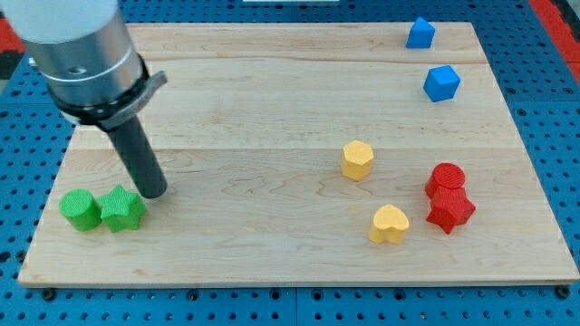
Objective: Slide the yellow hexagon to the center left
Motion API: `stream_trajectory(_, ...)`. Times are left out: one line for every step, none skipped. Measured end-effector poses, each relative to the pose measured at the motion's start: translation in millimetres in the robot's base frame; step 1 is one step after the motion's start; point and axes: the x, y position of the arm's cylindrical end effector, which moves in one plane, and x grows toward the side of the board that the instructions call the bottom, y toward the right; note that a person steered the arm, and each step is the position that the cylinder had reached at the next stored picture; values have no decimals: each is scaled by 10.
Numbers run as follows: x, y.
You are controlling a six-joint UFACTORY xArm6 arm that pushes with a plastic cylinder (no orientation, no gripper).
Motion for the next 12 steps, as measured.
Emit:
stream_trajectory(0,59)
stream_trajectory(0,73)
stream_trajectory(0,73)
stream_trajectory(0,179)
stream_trajectory(0,483)
stream_trajectory(0,751)
stream_trajectory(59,1070)
stream_trajectory(320,1560)
stream_trajectory(330,2206)
stream_trajectory(-79,2681)
stream_trajectory(-261,2214)
stream_trajectory(-505,1972)
